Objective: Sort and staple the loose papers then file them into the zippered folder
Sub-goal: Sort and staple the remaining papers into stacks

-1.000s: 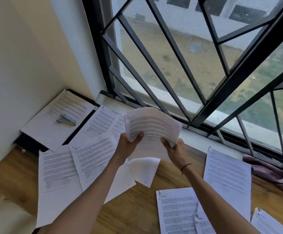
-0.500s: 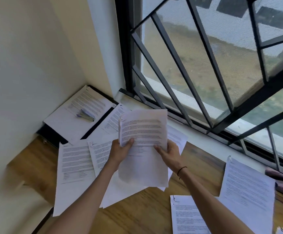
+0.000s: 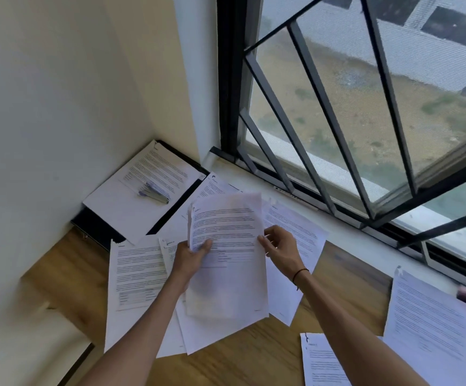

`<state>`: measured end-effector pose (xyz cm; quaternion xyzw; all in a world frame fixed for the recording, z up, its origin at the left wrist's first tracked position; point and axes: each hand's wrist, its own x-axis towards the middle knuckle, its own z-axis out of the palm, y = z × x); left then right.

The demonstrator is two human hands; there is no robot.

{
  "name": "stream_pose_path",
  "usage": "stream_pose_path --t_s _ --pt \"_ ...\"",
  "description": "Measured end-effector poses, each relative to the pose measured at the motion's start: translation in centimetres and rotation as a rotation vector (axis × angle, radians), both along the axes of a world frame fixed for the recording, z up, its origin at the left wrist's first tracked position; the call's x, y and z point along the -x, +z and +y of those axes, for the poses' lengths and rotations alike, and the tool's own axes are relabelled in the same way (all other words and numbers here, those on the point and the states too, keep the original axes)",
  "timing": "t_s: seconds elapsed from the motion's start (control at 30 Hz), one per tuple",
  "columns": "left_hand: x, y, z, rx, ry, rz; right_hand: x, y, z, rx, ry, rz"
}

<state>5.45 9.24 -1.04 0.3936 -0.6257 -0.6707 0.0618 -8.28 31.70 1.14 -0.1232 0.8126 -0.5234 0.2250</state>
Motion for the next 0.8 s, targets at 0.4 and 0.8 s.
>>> stream_pose_path --t_s 0.4,0.8 --pt "-0.8 -1.7 -4.4 0.024 0.039 -0.061 4.1 -1.3 -5.0 -0.137 -0.085 0.109" --pt "-1.3 -3.3 -5.6 0.049 0.009 -0.117 8.8 -3.2 -8.1 -0.653 0.058 0.304"
